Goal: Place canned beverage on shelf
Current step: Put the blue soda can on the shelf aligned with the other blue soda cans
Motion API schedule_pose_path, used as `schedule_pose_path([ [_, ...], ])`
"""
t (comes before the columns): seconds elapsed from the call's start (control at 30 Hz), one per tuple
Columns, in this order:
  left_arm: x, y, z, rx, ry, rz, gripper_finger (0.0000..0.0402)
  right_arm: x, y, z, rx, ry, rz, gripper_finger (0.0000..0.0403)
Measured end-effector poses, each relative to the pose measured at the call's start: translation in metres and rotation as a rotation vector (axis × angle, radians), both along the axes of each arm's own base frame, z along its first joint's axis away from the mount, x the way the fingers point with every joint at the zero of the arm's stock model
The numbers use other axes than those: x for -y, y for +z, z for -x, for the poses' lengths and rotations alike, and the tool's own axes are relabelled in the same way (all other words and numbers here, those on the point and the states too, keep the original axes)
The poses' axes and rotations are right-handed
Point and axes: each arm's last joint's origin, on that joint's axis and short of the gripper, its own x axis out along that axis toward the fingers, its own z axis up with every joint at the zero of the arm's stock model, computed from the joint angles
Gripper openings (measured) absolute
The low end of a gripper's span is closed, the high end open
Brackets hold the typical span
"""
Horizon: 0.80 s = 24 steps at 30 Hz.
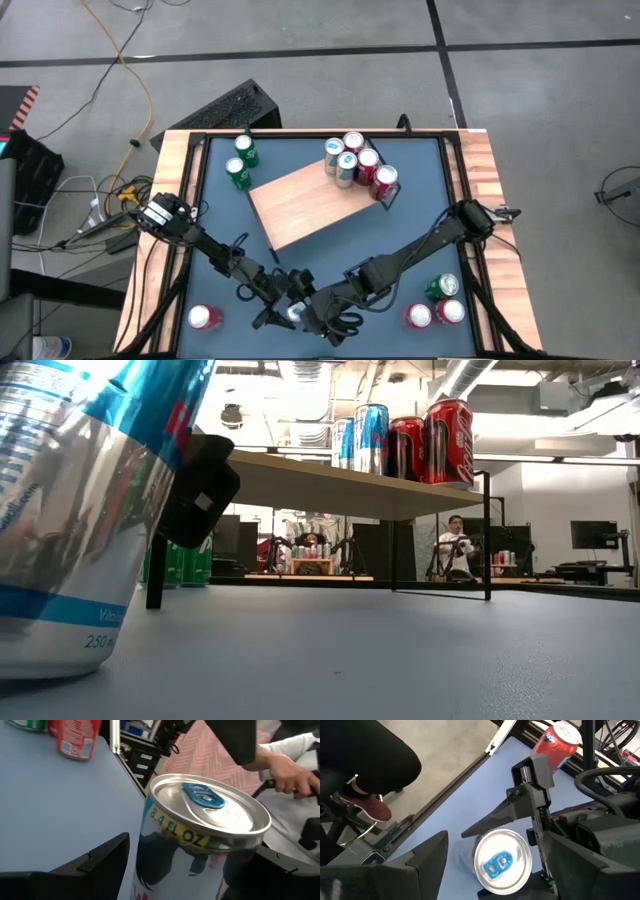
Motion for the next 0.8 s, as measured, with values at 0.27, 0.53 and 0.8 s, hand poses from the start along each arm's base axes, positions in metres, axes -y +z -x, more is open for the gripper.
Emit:
schedule_pose_path([
  [0.27,0.0,0.0,0.0,0.005,0.013,-0.006,0.0303,0.0,0.0,0.0,-0.002,-0.001,0.001,0.0308],
  [0.53,0.005,0.009,-0.008,0.077,-0.009,-0.03,0.0303,0.0,0.0,0.0,-0.003,-0.003,0.003,0.0308],
  [0.8,0.013,0.019,-0.016,0.115,-0.146,-0.022,0.0303,-0.001,0.0,0.001,-0.001,-0.01,0.01,0.0308],
])
